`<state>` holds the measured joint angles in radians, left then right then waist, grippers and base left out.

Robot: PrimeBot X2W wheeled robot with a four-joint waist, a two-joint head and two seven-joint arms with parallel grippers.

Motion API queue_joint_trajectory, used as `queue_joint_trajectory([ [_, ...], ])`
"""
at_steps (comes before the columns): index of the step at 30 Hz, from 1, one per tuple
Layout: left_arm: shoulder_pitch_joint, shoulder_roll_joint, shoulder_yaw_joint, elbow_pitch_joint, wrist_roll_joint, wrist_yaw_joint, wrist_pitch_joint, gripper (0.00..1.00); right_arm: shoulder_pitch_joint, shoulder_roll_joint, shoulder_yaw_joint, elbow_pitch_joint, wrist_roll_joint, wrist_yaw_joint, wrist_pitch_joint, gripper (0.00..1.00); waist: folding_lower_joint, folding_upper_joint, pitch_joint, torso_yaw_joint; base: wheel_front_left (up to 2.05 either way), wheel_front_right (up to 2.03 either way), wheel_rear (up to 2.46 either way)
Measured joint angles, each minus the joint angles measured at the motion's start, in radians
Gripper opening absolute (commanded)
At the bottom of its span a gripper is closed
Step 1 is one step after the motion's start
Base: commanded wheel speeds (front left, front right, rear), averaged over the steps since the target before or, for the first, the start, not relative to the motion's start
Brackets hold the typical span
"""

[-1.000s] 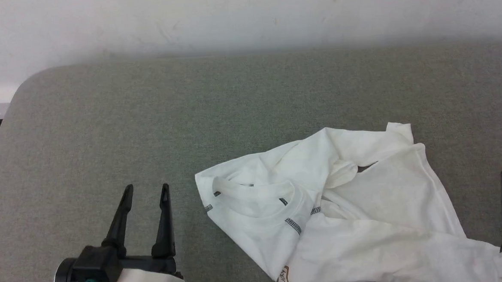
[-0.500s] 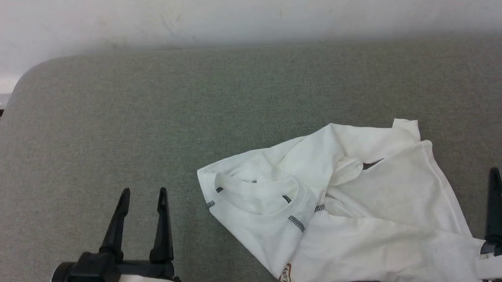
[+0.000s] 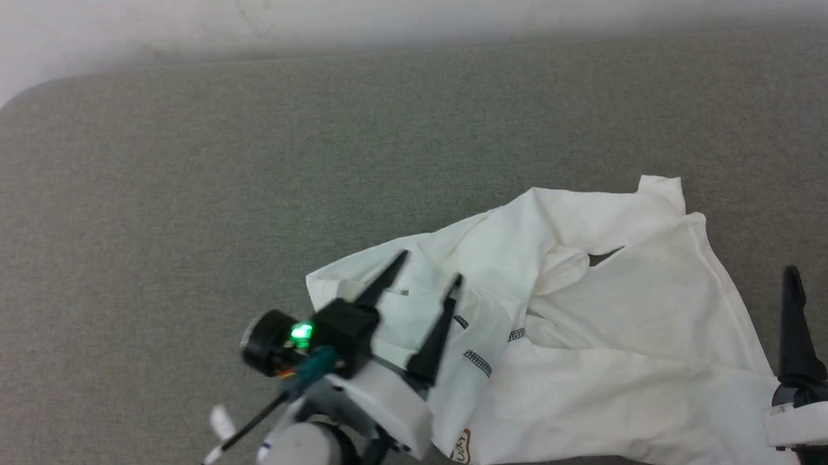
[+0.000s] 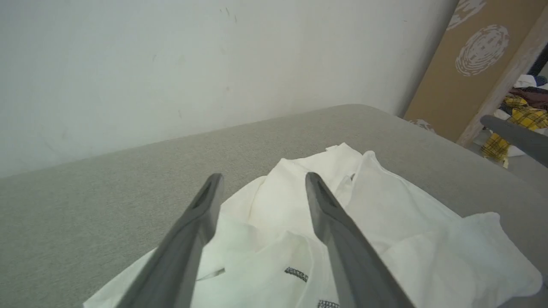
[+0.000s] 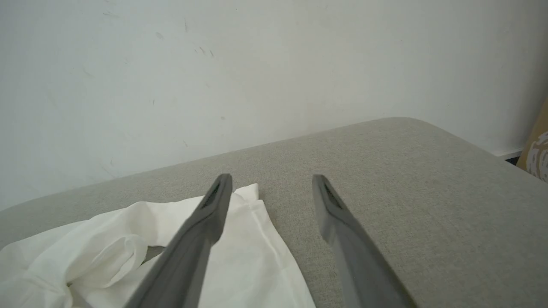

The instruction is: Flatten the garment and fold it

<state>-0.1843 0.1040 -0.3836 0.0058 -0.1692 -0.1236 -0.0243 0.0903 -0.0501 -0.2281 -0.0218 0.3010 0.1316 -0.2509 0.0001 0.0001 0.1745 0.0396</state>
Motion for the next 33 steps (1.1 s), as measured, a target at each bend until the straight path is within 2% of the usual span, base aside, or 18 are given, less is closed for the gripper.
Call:
queue_joint_trajectory([
  [5,-0.046,0.033,-0.156,0.034,-0.076,0.0,0.124,1.0,-0.009,0.0,0.007,0.011,0.007,0.0,-0.001,1.0,0.0,0.0,0.023,-0.013,0.0,0.0,0.0],
  [10,-0.055,0.055,-0.202,0.079,-0.103,0.0,0.186,1.0,-0.018,0.0,0.007,0.022,0.012,0.0,-0.001,1.0,0.0,0.0,0.045,-0.022,0.0,0.0,0.0],
  [17,-0.097,0.072,-0.233,0.194,-0.097,0.0,0.191,1.0,-0.032,0.0,0.014,0.037,0.019,0.0,-0.006,1.0,0.0,0.0,0.057,-0.028,0.0,0.0,0.0],
  [18,-0.103,0.072,-0.235,0.207,-0.097,-0.001,0.186,0.7,-0.035,0.0,0.016,0.038,0.019,0.0,-0.006,1.0,0.0,0.0,0.056,-0.028,0.0,0.0,0.0],
  [19,-0.108,0.07,-0.235,0.214,-0.099,-0.001,0.176,0.0,-0.038,0.0,0.016,0.039,0.019,0.0,-0.006,1.0,0.0,0.0,0.055,-0.029,0.0,0.0,0.0],
  [25,-0.148,0.061,-0.223,0.207,-0.123,-0.001,0.121,0.0,-0.045,0.0,0.007,0.047,0.022,0.0,-0.006,1.0,-0.0001,0.0,0.044,-0.027,0.0,0.0,0.0],
  [33,-0.257,0.083,-0.182,0.089,-0.154,-0.001,0.11,0.0,-0.045,0.0,0.006,0.055,0.023,0.0,-0.006,1.0,-0.0002,0.0,0.03,-0.027,0.0,0.0,0.0],
])
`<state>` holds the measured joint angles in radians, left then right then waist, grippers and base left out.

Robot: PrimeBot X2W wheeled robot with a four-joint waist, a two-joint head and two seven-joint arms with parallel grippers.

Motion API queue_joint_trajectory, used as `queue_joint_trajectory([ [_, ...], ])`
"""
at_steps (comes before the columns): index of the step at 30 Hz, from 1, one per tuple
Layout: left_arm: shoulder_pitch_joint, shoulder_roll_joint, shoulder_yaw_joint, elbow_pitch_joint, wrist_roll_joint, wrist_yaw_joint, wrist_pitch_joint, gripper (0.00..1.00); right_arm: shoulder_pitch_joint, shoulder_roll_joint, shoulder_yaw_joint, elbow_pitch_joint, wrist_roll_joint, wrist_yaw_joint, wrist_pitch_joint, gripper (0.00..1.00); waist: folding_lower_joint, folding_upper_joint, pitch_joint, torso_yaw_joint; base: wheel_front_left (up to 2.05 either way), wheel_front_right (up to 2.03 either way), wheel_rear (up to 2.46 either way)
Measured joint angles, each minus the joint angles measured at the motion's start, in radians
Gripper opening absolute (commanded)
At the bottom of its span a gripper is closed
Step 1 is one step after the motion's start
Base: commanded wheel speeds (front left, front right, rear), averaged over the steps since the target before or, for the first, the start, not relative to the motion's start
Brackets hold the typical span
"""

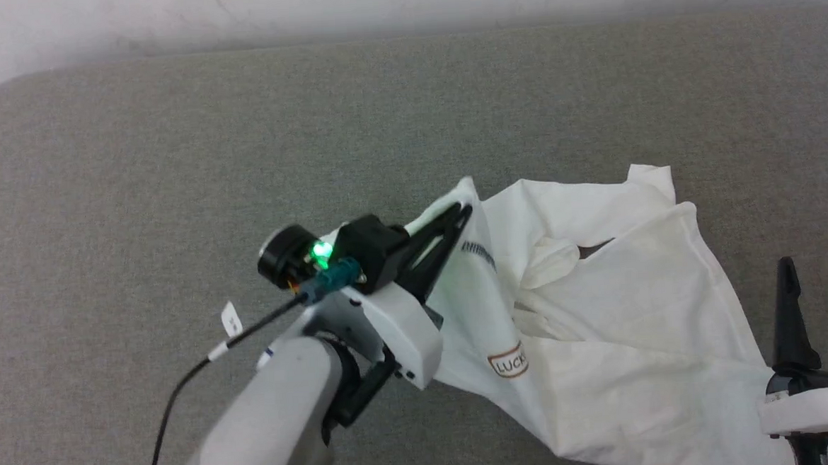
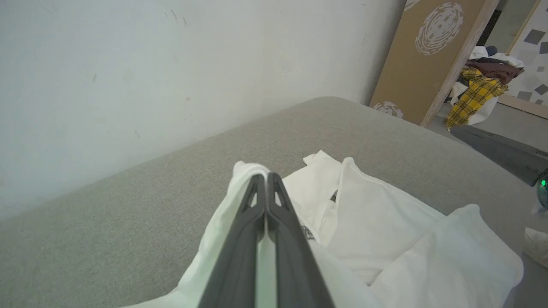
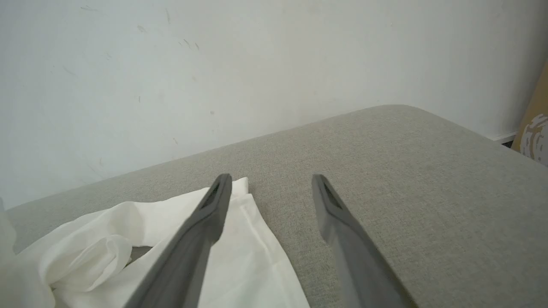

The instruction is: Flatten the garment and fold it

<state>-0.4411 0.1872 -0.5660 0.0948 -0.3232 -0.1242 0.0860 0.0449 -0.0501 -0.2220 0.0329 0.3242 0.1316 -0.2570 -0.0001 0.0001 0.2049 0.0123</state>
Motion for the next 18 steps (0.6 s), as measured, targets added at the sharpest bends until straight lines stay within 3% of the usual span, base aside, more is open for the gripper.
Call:
queue_joint_trajectory([
  [8,-0.237,0.095,0.064,-0.077,-0.024,0.0,0.04,0.0,-0.006,0.0,0.008,-0.001,0.0,0.0,0.0,1.0,0.0001,0.0,0.017,-0.015,0.0,0.0,0.0],
  [12,-0.343,0.114,0.114,-0.094,-0.075,0.0,0.057,0.0,-0.007,0.0,0.014,-0.011,0.0,0.0,0.0,1.0,0.0001,0.0,0.038,-0.029,0.0,0.0,0.0],
  [18,-0.405,0.163,0.129,-0.021,-0.085,0.0,0.06,0.0,-0.032,0.0,0.027,-0.01,0.006,0.0,0.0,1.0,0.0002,0.0,0.081,-0.052,0.0,0.0,0.0],
])
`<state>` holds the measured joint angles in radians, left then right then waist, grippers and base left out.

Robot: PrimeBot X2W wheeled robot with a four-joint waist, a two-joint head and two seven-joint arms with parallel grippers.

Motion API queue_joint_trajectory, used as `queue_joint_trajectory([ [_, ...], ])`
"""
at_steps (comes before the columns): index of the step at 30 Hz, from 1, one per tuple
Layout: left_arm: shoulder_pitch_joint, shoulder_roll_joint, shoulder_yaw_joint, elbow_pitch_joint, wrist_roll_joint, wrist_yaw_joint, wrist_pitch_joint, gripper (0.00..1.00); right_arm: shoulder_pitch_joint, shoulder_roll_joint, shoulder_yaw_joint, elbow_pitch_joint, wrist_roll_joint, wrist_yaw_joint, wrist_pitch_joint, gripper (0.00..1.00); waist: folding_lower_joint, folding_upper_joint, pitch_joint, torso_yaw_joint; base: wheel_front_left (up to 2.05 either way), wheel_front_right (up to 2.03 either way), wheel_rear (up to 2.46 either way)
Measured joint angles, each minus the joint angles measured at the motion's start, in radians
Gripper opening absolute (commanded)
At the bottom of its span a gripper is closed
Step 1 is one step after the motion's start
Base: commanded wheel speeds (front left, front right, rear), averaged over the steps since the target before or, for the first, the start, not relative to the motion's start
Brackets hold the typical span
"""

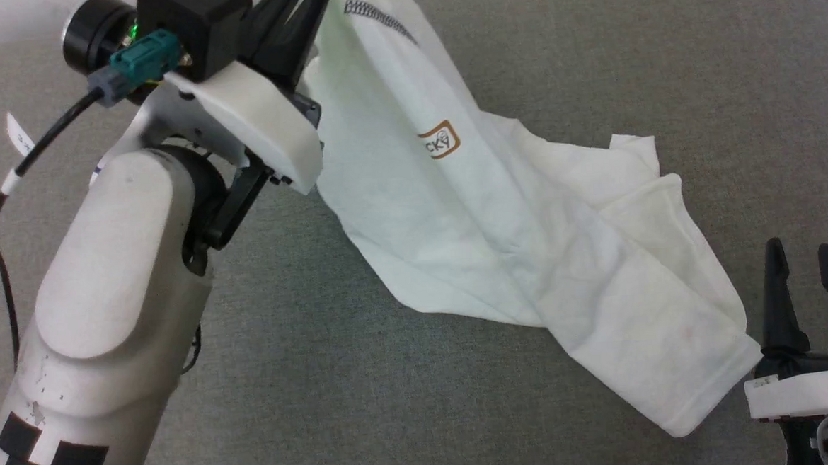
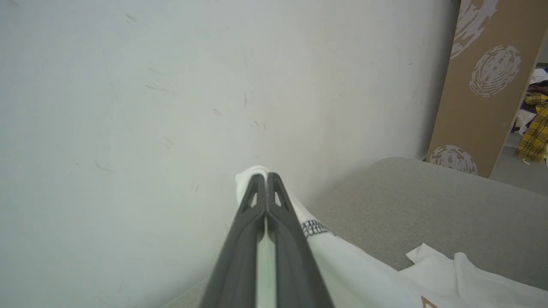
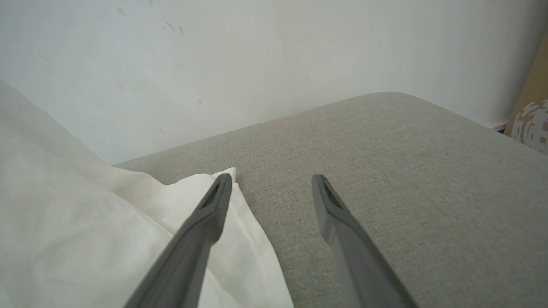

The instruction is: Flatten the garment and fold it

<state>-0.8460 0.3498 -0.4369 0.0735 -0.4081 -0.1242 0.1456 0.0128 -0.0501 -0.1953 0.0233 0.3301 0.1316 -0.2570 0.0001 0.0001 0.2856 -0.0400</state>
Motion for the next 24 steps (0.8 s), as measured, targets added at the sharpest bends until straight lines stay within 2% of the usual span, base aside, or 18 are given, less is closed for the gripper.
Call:
queue_joint_trajectory([
  [7,0.066,-0.01,-0.021,0.191,0.005,0.011,-0.06,0.0,-0.019,0.0,0.016,0.005,0.013,0.0,0.0,1.0,0.0,0.0,0.054,-0.026,0.0,0.0,0.0],
  [11,0.078,-0.042,-0.032,0.294,0.003,0.011,-0.097,0.0,-0.034,0.0,0.013,0.002,0.013,0.0,0.0,1.0,0.0001,-0.0001,0.083,-0.034,0.0,0.0,0.0],
  [12,0.078,-0.05,-0.035,0.31,0.002,0.011,-0.107,0.1,-0.034,0.0,0.011,0.002,0.013,0.0,0.0,1.0,0.0001,0.0,0.088,-0.034,0.0,0.0,0.0],
  [13,0.077,-0.058,-0.037,0.323,0.001,0.011,-0.12,0.41,-0.034,0.0,0.011,0.002,0.013,0.0,0.0,1.0,0.0,0.0,0.093,-0.033,0.0,0.0,0.0],
  [14,0.076,-0.066,-0.038,0.333,0.0,0.011,-0.135,0.97,-0.035,0.0,0.01,0.003,0.012,0.0,0.0,1.0,0.0,0.0,0.096,-0.03,0.0,0.0,0.0],
  [15,0.073,-0.073,-0.039,0.34,0.0,0.011,-0.149,1.0,-0.035,0.0,0.009,0.005,0.011,0.0,0.0,1.0,0.0,0.0,0.098,-0.026,0.0,0.0,0.0],
  [20,0.045,-0.088,-0.034,0.345,-0.007,0.011,-0.229,1.0,-0.048,0.0,0.009,0.016,0.002,0.0,0.0,1.0,0.0,0.0,0.09,0.001,0.0,0.0,0.0],
  [24,0.062,-0.094,-0.007,0.294,-0.024,0.023,-0.315,1.0,-0.048,0.0,0.008,0.028,-0.006,0.0,0.0,1.0,-0.0001,0.0,0.065,0.019,0.0,0.0,0.0],
])
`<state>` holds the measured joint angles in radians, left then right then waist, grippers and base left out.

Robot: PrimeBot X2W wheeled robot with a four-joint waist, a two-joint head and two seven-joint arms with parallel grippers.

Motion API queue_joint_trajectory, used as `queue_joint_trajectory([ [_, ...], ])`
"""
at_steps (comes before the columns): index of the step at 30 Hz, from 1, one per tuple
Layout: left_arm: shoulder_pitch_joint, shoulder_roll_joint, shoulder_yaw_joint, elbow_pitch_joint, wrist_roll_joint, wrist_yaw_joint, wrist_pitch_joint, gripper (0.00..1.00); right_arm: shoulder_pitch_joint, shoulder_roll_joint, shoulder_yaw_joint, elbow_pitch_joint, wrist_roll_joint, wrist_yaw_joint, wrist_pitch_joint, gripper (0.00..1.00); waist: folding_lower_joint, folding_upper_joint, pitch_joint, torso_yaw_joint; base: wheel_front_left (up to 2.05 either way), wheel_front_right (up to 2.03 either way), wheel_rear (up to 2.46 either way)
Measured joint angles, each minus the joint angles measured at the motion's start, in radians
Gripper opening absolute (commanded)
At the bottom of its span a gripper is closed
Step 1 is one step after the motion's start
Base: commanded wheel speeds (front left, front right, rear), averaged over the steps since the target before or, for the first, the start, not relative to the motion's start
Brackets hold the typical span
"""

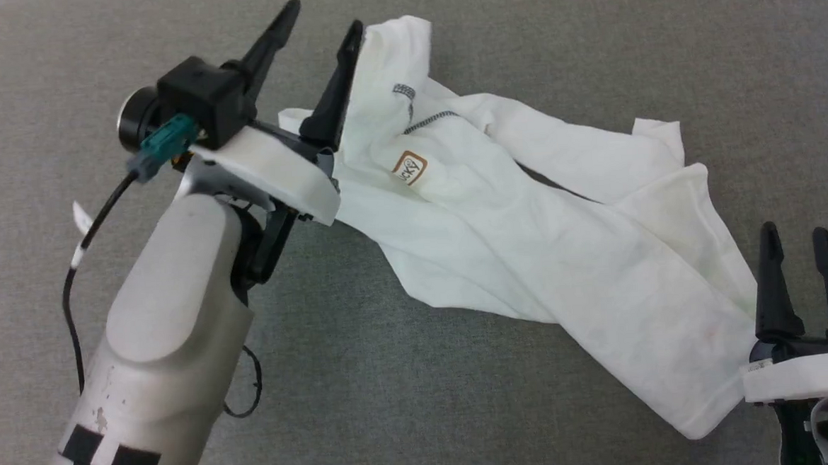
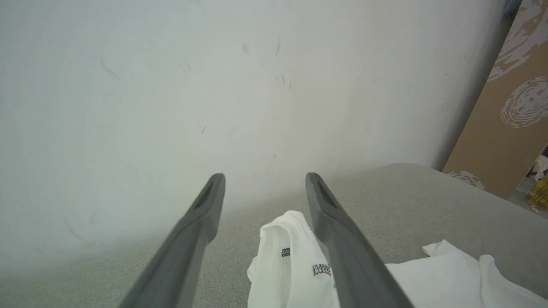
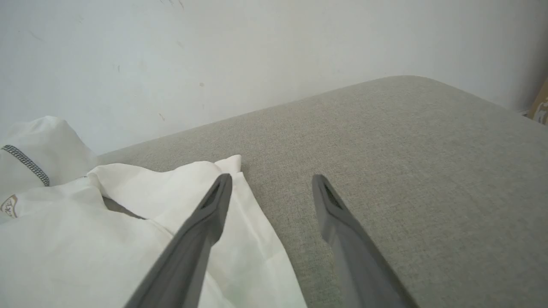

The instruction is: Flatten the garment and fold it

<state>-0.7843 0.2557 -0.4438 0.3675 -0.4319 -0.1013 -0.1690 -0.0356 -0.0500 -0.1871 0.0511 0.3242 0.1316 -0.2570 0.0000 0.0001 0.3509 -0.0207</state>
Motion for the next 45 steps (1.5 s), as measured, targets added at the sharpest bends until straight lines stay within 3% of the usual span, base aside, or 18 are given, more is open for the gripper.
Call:
queue_joint_trajectory([
  [6,0.191,0.017,0.081,-0.198,-0.001,0.073,-0.082,1.0,0.008,0.0,0.002,0.011,-0.001,0.0,0.0,1.0,-0.0001,0.0,-0.047,0.023,0.0,0.0,0.0],
  [11,0.46,-0.01,0.231,-0.427,0.001,0.121,-0.088,1.0,0.023,0.0,0.014,0.017,0.0,0.0,0.0,1.0,-0.0002,0.0,-0.08,0.036,0.0,0.0,0.0],
  [16,0.715,-0.093,0.341,-0.5,0.018,0.12,-0.088,1.0,0.045,0.0,0.022,0.023,-0.001,0.0,0.001,1.0,-0.0003,0.0,-0.103,0.054,0.0,0.0,0.0],
  [21,0.803,-0.152,0.403,-0.509,0.055,0.084,-0.088,1.0,0.042,0.0,0.028,0.004,-0.052,0.0,0.051,1.0,-0.0002,0.0,-0.115,0.085,0.0,0.0,0.0],
  [28,0.8,-0.185,0.44,-0.521,0.101,0.04,-0.088,1.0,-0.115,0.0,0.077,-0.067,-0.176,0.0,0.273,1.0,-0.0001,0.0,-0.102,0.122,0.0,0.0,0.0],
  [35,0.761,-0.196,0.436,-0.523,0.133,0.013,-0.088,1.0,-0.349,-0.009,0.141,-0.011,-0.254,0.0,0.564,1.0,0.0002,0.0,-0.047,0.138,0.0,0.0,0.0],
  [40,0.728,-0.2,0.416,-0.512,0.129,-0.001,-0.088,1.0,-0.436,-0.091,0.198,0.073,-0.261,0.0,0.741,1.0,0.0002,0.0,-0.004,0.163,0.0,0.0,0.0],
  [45,0.703,-0.202,0.399,-0.497,0.109,-0.004,-0.088,1.0,-0.485,-0.182,0.272,0.148,-0.247,0.0,0.842,1.0,0.0002,0.0,0.027,0.202,0.0,0.0,0.0],
])
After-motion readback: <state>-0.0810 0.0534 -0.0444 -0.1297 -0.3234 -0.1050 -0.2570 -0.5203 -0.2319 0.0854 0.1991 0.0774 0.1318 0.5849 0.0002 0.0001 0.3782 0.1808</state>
